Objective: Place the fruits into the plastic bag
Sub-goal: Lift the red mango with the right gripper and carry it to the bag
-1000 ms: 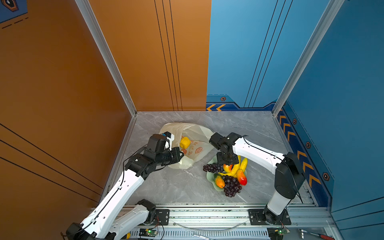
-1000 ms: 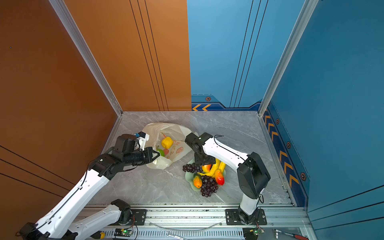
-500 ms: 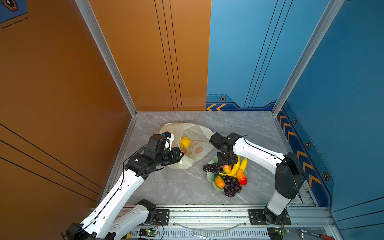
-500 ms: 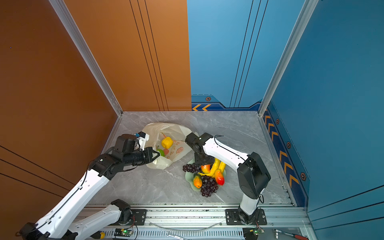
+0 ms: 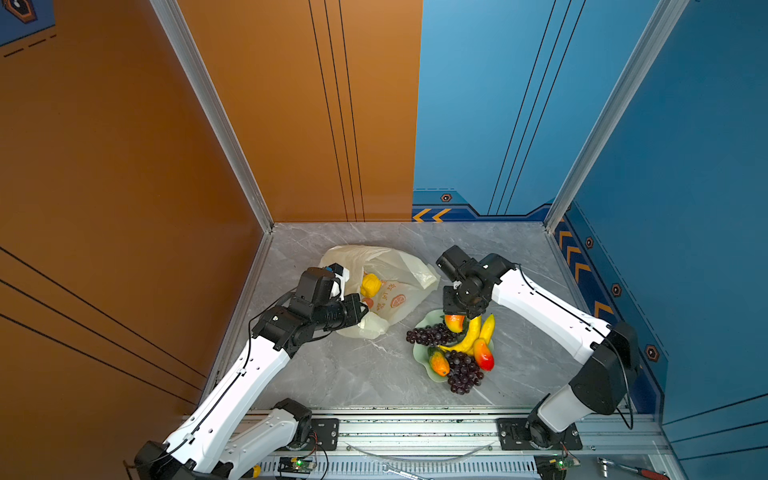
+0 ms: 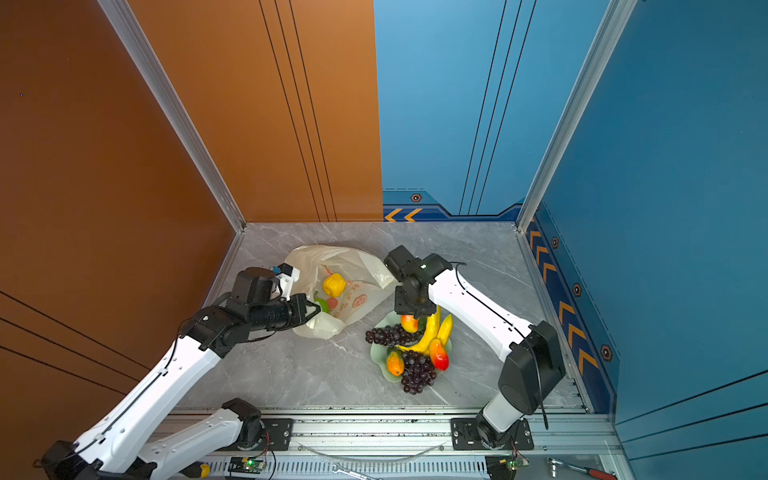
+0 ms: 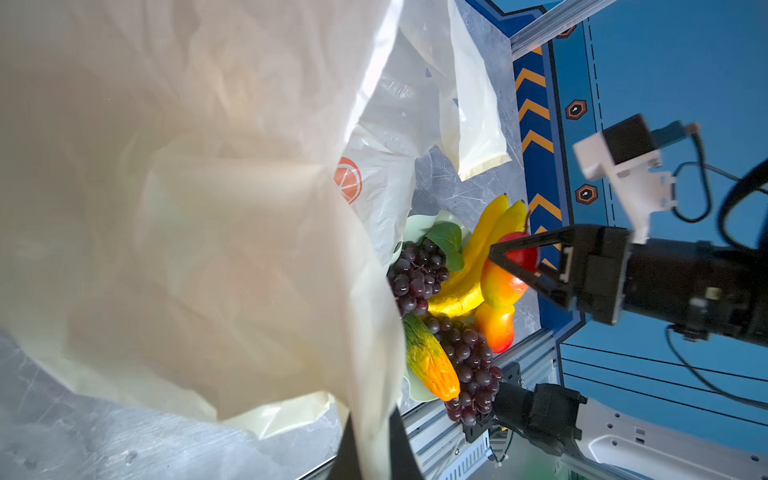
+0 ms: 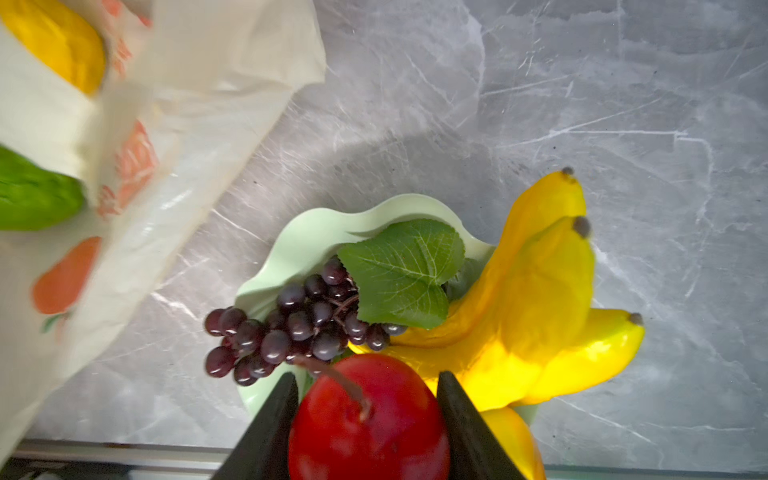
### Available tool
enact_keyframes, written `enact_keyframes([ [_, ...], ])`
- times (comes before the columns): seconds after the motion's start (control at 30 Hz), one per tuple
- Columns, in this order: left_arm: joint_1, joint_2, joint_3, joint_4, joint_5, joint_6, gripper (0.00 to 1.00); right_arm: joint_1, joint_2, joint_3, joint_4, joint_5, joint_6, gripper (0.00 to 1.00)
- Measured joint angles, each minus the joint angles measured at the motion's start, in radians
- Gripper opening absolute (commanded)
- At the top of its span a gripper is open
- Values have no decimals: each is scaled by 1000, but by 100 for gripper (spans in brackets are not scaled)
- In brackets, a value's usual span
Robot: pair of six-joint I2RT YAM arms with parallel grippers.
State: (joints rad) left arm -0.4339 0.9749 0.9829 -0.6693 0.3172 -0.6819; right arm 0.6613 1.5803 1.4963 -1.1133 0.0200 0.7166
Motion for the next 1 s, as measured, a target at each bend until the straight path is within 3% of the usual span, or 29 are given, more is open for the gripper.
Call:
enact_keyframes([
  [0.43,0,-3,0,0,0,0,0,23,-50,53,297,-336,217,44],
  [0.67,0,-14,0,0,0,0,0,61,72,76,496,-469,307,44],
  [1.0,0,-30,0,0,0,-1,0,62,266,162,568,-553,320,44],
])
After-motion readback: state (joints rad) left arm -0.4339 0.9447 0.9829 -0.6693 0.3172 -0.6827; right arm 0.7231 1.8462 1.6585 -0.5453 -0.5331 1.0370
